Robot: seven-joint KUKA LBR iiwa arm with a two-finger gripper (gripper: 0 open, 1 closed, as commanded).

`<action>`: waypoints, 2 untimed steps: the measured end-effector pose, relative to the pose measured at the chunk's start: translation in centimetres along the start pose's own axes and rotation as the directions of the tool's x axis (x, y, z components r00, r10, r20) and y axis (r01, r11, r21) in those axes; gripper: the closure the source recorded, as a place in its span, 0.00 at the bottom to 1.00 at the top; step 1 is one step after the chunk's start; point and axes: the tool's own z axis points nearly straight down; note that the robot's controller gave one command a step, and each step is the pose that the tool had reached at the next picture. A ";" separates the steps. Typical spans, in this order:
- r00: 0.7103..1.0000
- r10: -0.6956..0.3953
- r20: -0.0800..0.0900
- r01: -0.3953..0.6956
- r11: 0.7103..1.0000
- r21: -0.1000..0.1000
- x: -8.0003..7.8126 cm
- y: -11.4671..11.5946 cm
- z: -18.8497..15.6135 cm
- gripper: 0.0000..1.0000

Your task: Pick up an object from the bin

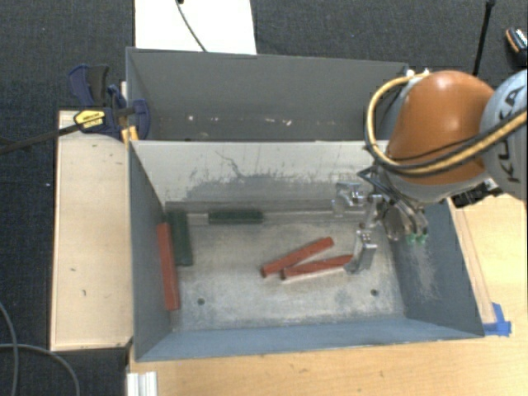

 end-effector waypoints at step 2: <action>1.000 -0.002 0.000 0.002 1.000 0.000 0.0 0.0 0.0 0.00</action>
Offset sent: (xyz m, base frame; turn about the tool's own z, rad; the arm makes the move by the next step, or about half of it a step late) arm 0.0000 0.0000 0.0000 0.0000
